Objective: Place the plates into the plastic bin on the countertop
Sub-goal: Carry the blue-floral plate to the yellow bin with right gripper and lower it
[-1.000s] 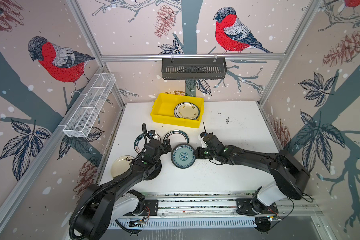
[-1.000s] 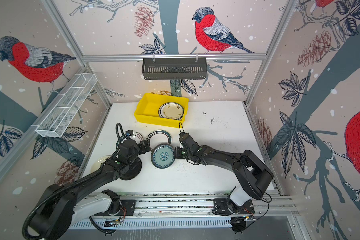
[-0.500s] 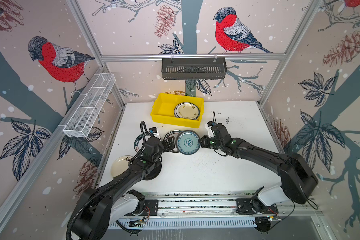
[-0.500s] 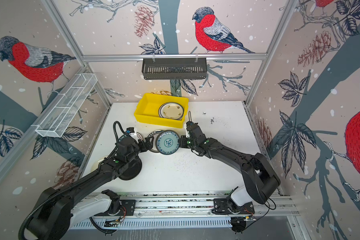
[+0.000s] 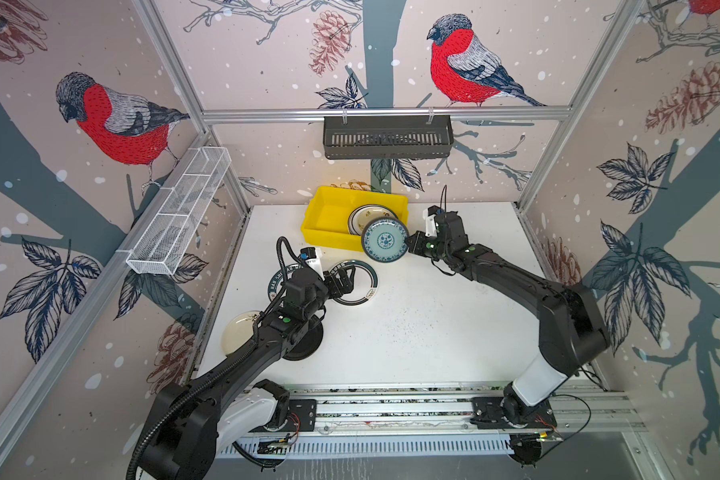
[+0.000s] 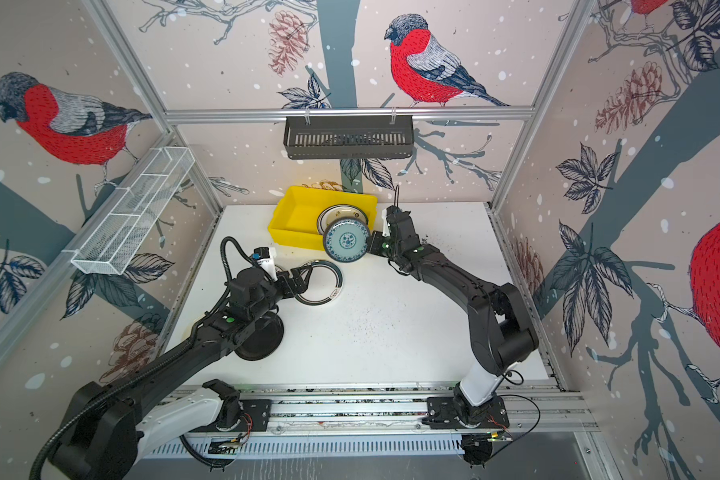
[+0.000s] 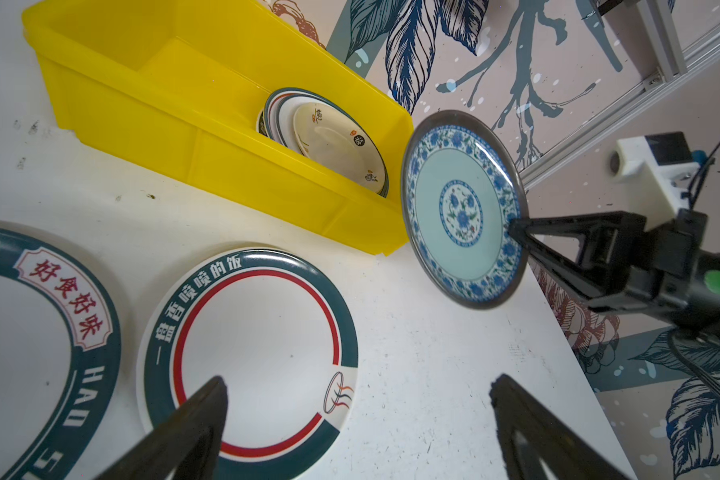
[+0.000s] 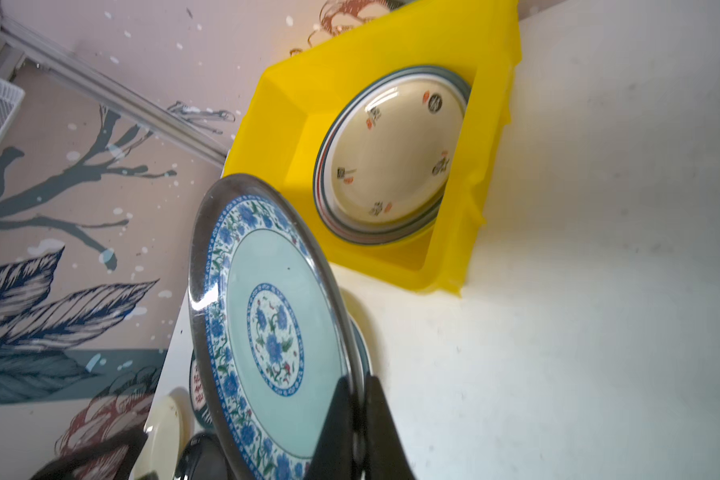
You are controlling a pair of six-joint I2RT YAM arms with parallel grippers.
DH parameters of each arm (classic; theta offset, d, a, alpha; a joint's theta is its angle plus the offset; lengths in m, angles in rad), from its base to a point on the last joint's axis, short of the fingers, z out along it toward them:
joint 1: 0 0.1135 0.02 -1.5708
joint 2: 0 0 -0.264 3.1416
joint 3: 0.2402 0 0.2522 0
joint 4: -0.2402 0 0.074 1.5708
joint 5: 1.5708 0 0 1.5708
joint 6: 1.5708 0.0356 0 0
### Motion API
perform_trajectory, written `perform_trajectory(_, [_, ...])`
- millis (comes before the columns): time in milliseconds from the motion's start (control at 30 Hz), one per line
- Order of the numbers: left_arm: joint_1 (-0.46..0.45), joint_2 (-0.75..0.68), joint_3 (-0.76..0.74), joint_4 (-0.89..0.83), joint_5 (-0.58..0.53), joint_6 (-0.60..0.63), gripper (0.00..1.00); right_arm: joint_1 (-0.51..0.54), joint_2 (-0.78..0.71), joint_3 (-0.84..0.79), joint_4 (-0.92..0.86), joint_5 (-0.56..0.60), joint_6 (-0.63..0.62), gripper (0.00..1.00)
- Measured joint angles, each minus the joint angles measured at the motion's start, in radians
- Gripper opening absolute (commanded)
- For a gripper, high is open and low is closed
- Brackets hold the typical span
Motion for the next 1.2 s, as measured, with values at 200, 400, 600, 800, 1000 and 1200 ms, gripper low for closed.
perform_trajectory(200, [0.0, 0.009, 0.01, -0.023, 0.02, 0.0, 0.98, -0.016, 0.19, 0.216, 0.014, 0.019, -0.036, 0.03])
perform_trajectory(400, [0.0, 0.01, 0.01, -0.039, 0.02, -0.004, 0.98, -0.016, 0.37, 0.402, -0.037, 0.07, -0.077, 0.03])
perform_trajectory(600, [0.0, -0.006, 0.009, -0.051, 0.004, -0.004, 0.98, -0.01, 0.497, 0.593, -0.091, 0.103, -0.101, 0.04])
perform_trajectory(800, [0.0, -0.021, 0.01, -0.08, -0.031, 0.003, 0.98, 0.008, 0.594, 0.713, -0.148, 0.158, -0.124, 0.05])
perform_trajectory(1000, [0.0, -0.018, 0.011, -0.102, -0.059, 0.021, 0.98, 0.003, 0.655, 0.769, -0.187, 0.187, -0.134, 0.33])
perform_trajectory(1200, [0.0, 0.006, 0.021, -0.105, -0.066, 0.021, 0.98, 0.006, 0.66, 0.787, -0.191, 0.174, -0.161, 0.61])
